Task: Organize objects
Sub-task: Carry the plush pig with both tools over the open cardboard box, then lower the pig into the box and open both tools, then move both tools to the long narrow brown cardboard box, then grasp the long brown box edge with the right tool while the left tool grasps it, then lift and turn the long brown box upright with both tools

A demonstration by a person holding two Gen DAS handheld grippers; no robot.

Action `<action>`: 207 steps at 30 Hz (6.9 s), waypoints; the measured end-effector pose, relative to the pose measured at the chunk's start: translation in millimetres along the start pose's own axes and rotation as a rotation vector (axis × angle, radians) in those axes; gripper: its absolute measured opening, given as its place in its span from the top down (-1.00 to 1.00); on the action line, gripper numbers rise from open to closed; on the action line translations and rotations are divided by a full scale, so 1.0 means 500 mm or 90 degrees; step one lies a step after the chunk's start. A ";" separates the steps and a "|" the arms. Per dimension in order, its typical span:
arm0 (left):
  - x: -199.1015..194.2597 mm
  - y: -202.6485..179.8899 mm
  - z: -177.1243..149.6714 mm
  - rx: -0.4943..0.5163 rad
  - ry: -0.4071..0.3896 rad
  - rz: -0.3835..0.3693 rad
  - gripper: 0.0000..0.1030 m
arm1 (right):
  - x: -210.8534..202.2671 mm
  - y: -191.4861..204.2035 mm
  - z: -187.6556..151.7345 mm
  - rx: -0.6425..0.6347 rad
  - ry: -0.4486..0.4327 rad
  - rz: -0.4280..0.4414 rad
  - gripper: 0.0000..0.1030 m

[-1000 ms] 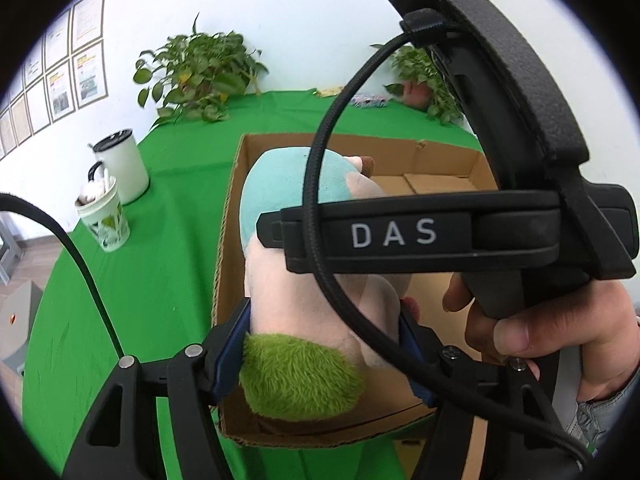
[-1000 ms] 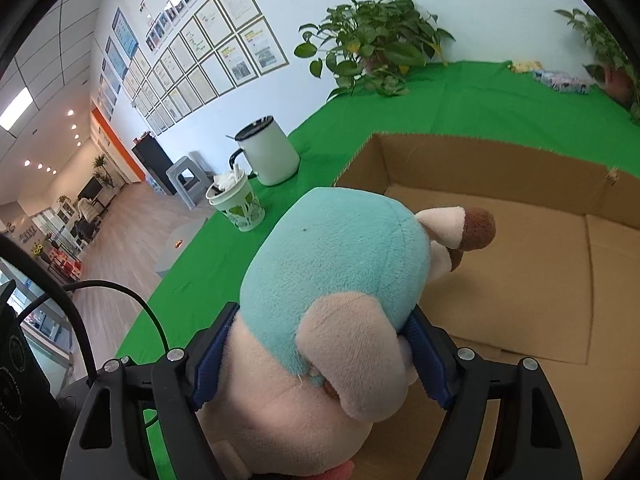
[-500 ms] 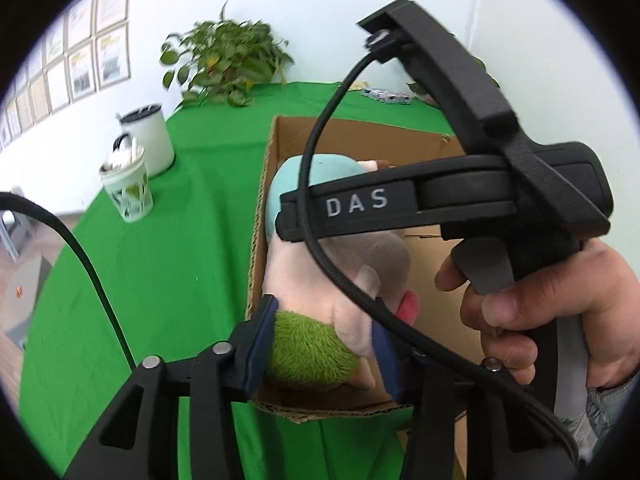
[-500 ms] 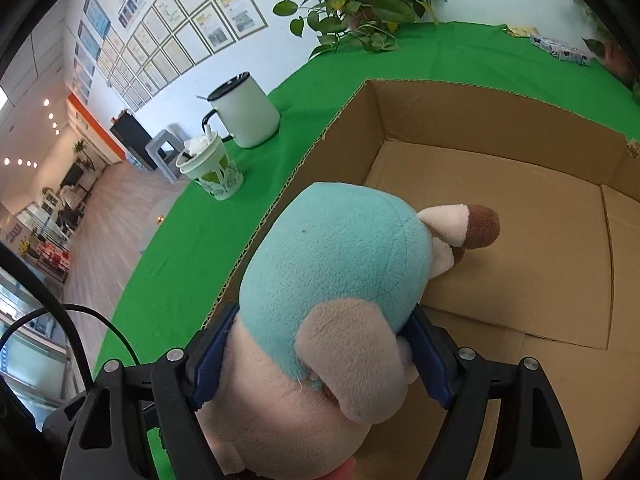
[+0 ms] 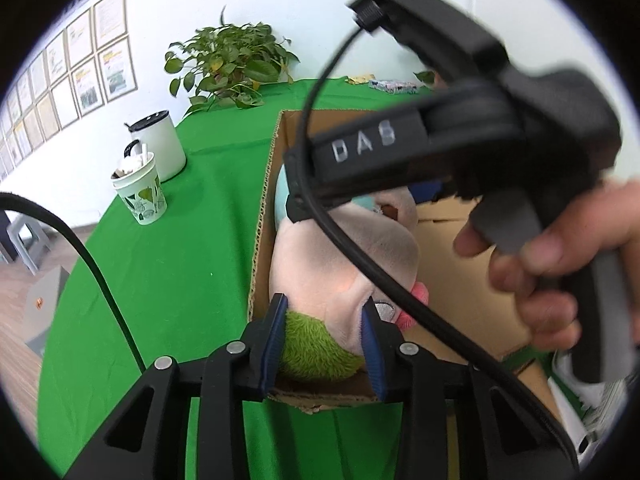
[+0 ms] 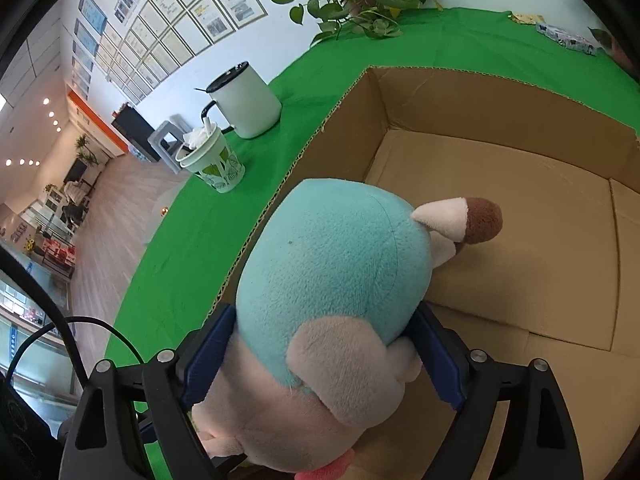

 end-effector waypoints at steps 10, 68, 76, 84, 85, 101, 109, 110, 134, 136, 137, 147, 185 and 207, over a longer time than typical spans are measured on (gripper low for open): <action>-0.010 -0.002 -0.012 -0.003 0.001 -0.005 0.34 | -0.023 0.004 -0.062 -0.004 0.029 0.010 -0.76; -0.317 -0.158 -0.003 -0.052 -0.230 0.044 0.17 | -0.496 -0.184 -0.399 0.030 -0.251 -0.267 0.47; -0.299 -0.147 -0.011 -0.092 -0.195 0.015 -0.23 | -0.518 -0.208 -0.410 0.051 -0.267 -0.258 0.74; -0.278 -0.142 -0.058 -0.123 -0.142 -0.069 -0.67 | -0.497 -0.227 -0.435 0.075 -0.232 -0.206 -0.99; -0.274 -0.143 -0.067 -0.129 -0.129 -0.084 -0.67 | -0.489 -0.224 -0.442 0.075 -0.221 -0.195 -0.99; -0.173 -0.160 -0.221 -0.295 0.075 -0.328 -0.52 | -0.399 0.005 -0.591 -0.042 -0.035 0.068 -0.99; -0.162 -0.151 -0.245 -0.324 0.092 -0.367 -0.52 | -0.376 0.028 -0.623 -0.069 -0.007 0.045 -0.99; -0.160 -0.149 -0.246 -0.328 0.091 -0.369 -0.52 | -0.374 0.031 -0.629 -0.067 0.001 0.054 -0.99; -0.144 -0.201 -0.284 -0.340 0.147 -0.401 -0.51 | -0.284 0.126 -0.718 -0.121 0.066 -0.031 -0.39; -0.150 -0.206 -0.293 -0.340 0.147 -0.407 -0.51 | -0.290 0.136 -0.717 -0.131 0.056 -0.031 -0.25; -0.152 -0.209 -0.293 -0.340 0.146 -0.410 -0.51 | -0.291 0.137 -0.716 -0.128 0.054 -0.026 -0.24; -0.171 -0.206 -0.300 -0.369 0.132 -0.440 -0.55 | -0.334 0.141 -0.695 -0.019 0.024 0.141 -0.12; -0.183 -0.178 -0.339 -0.279 0.206 -0.235 0.25 | -0.376 0.088 -0.673 -0.101 -0.025 -0.062 0.24; -0.230 -0.199 -0.311 -0.222 0.155 -0.176 0.61 | -0.325 0.054 -0.661 -0.071 -0.026 -0.107 0.73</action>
Point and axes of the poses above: each gripper's, at about its wrist camera, not at the fingertips, and x roughly the way its jaws point, y to its left, z to its top, the point moved 9 cm from there along x, roughly the way its jaws point, and after that the axes turned 5 degrees about -z, right-handed, at the moved point
